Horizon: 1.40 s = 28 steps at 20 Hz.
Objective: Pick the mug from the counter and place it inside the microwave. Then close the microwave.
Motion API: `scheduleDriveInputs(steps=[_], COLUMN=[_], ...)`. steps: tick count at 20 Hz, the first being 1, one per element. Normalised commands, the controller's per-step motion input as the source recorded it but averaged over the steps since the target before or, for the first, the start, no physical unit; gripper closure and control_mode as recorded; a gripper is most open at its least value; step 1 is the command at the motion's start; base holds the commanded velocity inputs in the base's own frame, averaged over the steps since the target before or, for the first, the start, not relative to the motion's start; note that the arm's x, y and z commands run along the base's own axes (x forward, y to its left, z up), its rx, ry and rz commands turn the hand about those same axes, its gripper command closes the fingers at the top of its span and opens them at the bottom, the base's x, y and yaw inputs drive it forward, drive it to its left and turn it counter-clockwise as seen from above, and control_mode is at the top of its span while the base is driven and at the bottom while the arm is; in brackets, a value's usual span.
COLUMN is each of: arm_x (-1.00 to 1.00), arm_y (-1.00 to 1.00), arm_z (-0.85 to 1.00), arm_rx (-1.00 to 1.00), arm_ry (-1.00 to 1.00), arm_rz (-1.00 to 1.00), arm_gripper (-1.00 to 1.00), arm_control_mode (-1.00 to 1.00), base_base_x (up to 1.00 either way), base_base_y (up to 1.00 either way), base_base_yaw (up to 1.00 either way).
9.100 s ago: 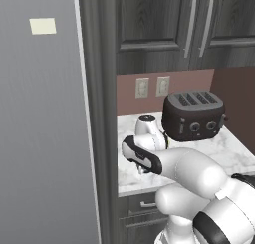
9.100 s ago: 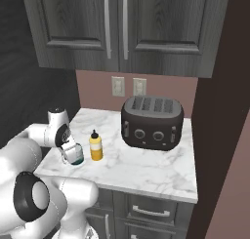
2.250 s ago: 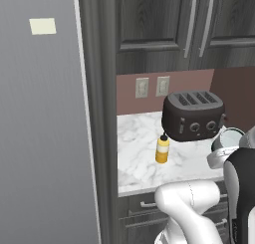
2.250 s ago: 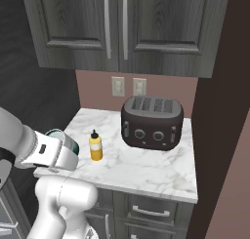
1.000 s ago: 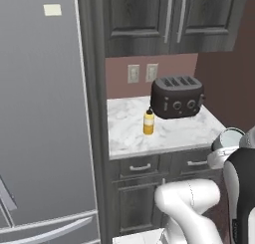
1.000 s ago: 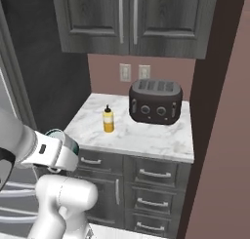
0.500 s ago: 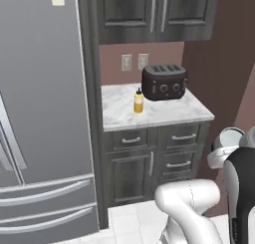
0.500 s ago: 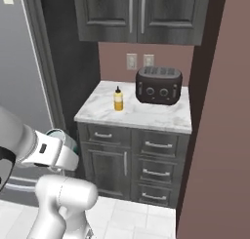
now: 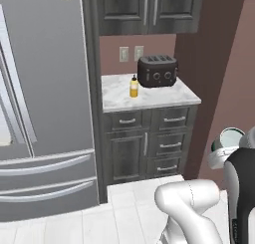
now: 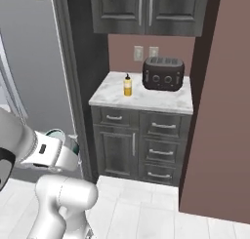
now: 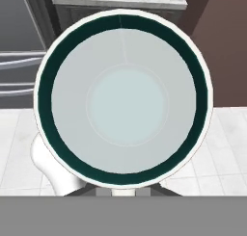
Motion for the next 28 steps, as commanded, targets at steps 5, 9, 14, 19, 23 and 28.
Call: scheduleDriveInputs(steps=[5,9,14,19,23,28], arm_x=[0.00,0.00,0.00,0.00,0.00,0.00], arm_y=[0.00,0.00,0.00,0.00,0.00,0.00], arm_z=[0.00,0.00,0.00,0.00,0.00,0.00], arm_rx=[0.00,0.00,0.00,0.00,0.00,0.00], arm_ry=[0.00,0.00,0.00,0.00,0.00,0.00], arm_rz=[0.00,0.00,0.00,0.00,0.00,0.00], arm_gripper=[1.00,1.00,1.00,1.00,1.00,1.00], arm_control_mode=[1.00,1.00,1.00,1.00,1.00,1.00], base_base_x=[-0.63,-0.38,0.02,0.13,-0.18,-0.02], base_base_y=[0.20,0.13,-0.11,-0.10,0.00,-0.02], base_base_yaw=[0.00,0.00,-0.25,-0.61,-0.54,-0.47])
